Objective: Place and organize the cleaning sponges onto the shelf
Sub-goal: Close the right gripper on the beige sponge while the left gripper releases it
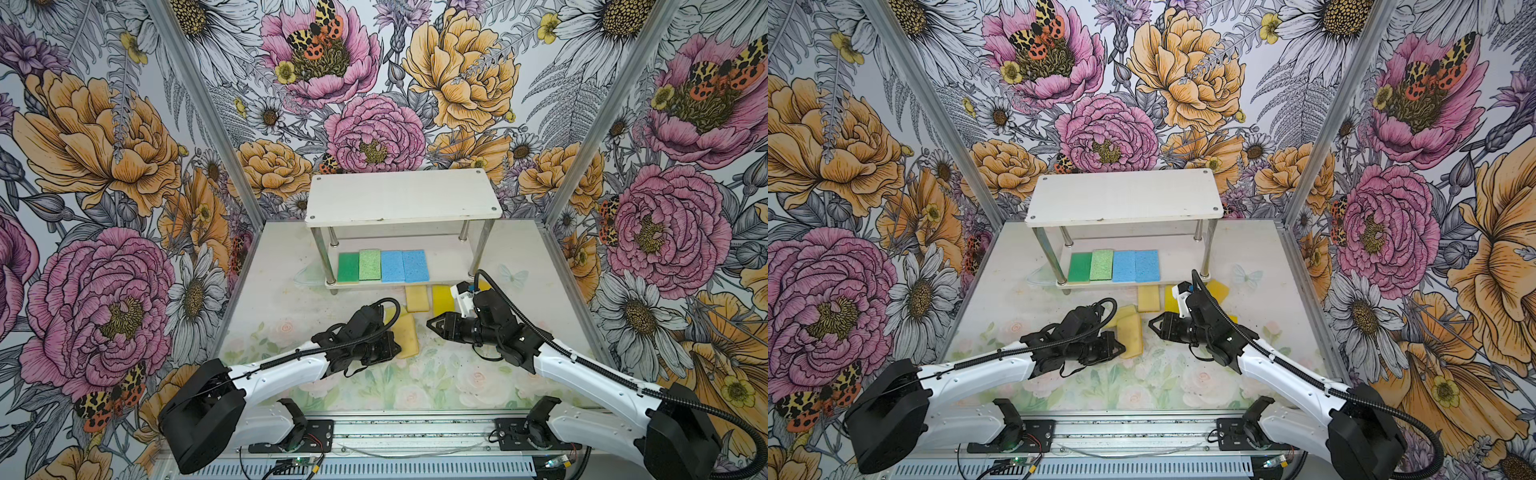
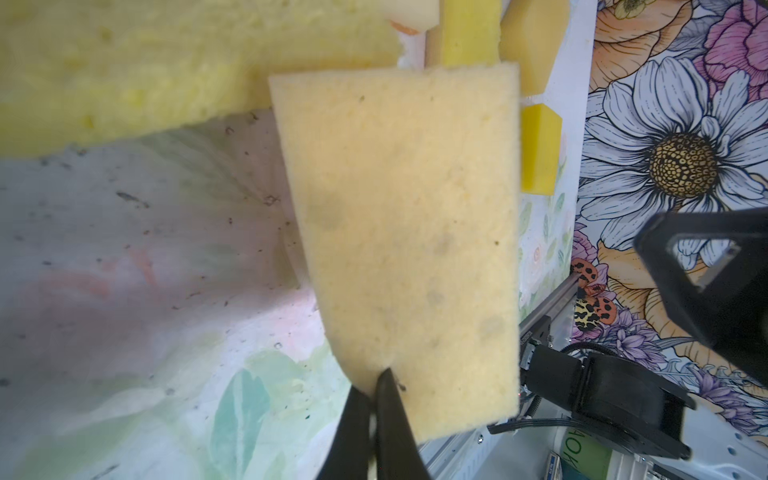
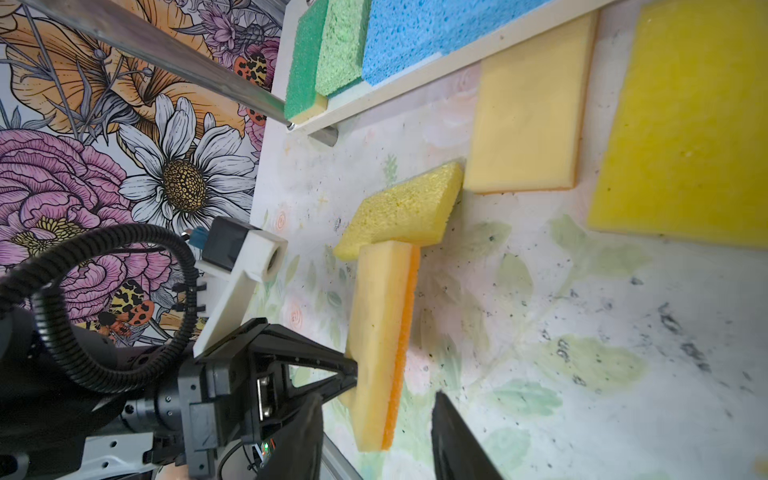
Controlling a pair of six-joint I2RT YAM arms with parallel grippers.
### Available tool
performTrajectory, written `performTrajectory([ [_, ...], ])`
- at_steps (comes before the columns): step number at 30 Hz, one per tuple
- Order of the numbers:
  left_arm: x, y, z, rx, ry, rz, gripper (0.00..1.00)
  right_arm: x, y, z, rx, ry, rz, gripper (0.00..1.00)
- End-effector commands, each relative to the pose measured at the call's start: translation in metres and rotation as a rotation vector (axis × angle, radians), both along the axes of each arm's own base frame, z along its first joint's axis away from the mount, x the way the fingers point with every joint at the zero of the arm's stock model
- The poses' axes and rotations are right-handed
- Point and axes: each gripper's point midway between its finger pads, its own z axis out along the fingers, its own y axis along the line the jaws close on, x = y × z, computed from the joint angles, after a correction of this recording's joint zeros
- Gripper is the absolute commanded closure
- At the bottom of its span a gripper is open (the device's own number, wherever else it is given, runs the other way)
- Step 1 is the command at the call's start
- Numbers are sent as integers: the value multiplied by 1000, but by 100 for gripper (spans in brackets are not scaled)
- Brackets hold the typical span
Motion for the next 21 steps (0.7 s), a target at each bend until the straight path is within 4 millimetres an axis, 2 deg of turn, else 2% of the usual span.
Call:
performTrajectory([
  [1,17,-18,24,-50,-64,22,93,-4,4,2,9,-4,4,56],
  [6,22,-25,37,-70,-92,23,92,-10,5,-10,-11,24,9,57],
  [14,25,-29,50,-94,-114,23,91,-14,12,-18,-36,39,30,59],
  [21,27,-27,57,-91,-129,26,91,-11,10,-19,-52,24,3,72],
])
